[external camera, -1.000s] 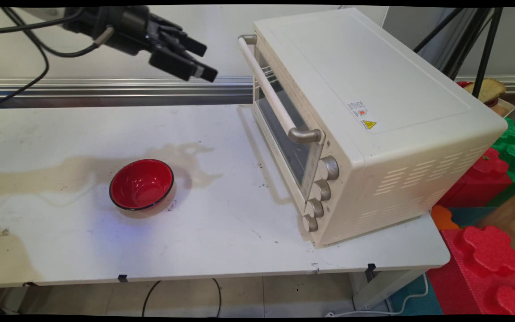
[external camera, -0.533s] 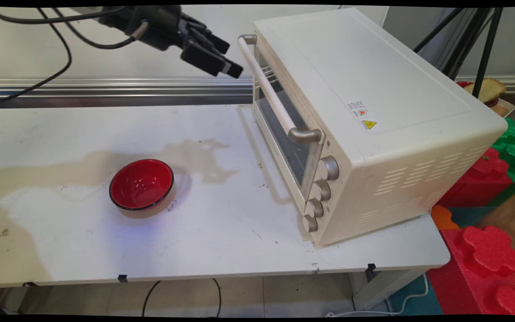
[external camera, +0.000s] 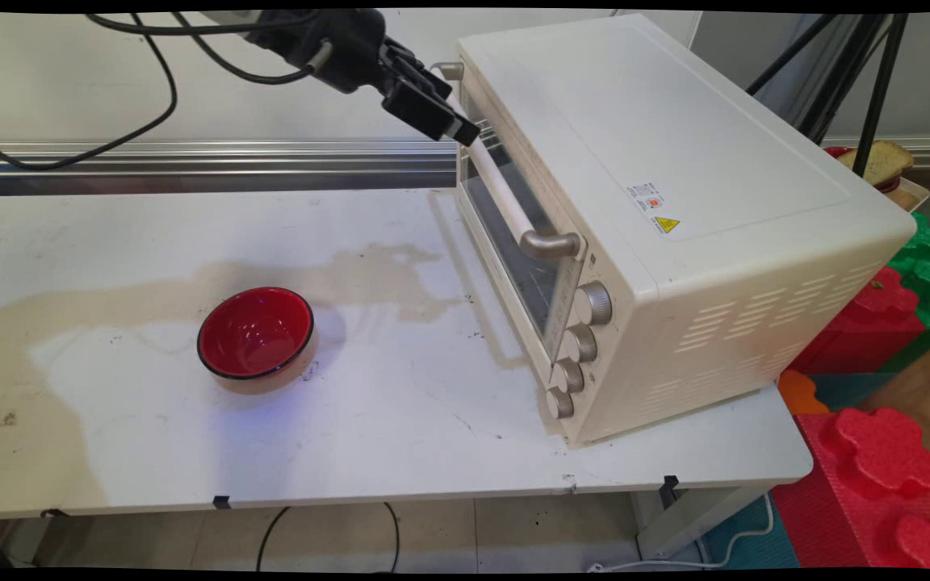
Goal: Open the oven
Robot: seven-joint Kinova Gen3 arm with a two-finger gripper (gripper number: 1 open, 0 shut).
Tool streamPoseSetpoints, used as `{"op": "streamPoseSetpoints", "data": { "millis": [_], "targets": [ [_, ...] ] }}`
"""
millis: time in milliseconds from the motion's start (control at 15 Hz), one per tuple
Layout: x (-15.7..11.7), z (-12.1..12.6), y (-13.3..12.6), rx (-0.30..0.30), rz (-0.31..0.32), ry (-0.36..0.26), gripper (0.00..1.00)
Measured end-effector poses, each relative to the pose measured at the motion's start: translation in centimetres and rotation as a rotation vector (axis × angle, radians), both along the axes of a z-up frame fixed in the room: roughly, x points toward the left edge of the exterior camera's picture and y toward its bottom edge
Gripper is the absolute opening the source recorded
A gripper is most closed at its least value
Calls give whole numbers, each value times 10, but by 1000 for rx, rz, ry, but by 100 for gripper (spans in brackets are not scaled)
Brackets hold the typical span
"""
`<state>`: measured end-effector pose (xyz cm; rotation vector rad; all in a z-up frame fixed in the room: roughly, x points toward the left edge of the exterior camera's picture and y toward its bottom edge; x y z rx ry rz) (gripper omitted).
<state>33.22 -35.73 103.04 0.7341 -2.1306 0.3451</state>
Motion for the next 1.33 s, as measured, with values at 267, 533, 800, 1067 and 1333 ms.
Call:
{"op": "streamPoseSetpoints", "data": {
  "millis": [267, 533, 800, 1067, 1333],
  "targets": [
    [-11, -2, -8, 10, -1, -17, 100],
    [-20, -5, -14, 21, 3, -27, 0],
    [-28, -7, -20, 26, 3, -31, 0],
    [-33, -10, -25, 30, 7, -35, 0],
    [-37, -16, -29, 37, 11, -34, 0]
  ]
}}
